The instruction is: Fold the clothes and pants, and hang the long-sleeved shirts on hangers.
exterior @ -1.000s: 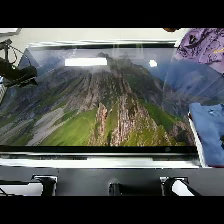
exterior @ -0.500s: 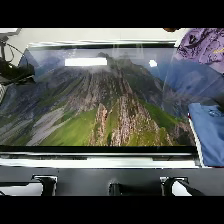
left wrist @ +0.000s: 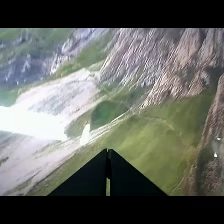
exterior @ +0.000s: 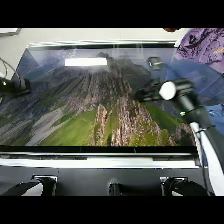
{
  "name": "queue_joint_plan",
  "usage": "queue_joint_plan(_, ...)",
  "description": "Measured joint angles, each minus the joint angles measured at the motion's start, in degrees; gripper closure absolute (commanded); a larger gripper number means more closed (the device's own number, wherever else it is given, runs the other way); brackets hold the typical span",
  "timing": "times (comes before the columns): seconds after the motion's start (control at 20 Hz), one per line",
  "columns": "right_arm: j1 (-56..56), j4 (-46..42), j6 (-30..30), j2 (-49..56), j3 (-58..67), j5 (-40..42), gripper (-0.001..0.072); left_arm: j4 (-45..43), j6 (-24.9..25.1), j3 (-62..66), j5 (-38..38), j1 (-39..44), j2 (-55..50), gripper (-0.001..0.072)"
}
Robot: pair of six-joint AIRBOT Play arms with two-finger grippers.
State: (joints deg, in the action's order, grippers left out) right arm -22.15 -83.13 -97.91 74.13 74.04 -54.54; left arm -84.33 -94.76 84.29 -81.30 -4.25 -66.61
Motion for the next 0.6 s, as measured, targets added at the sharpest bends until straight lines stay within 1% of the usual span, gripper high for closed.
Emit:
queue_joint_plan(0.2,-5.4,-1.4,0.4,0.7,0.2,1.4,0.0635,-0.1,0.3,-7.7,2.3,0.0,4.8,0.0688)
queue_joint_plan(0.6,-7.2,-1.9,0.4,0.7,0.2,2.1,0.0635,-0.1,-0.2,-10.5,2.8,0.0,6.3,0.0688)
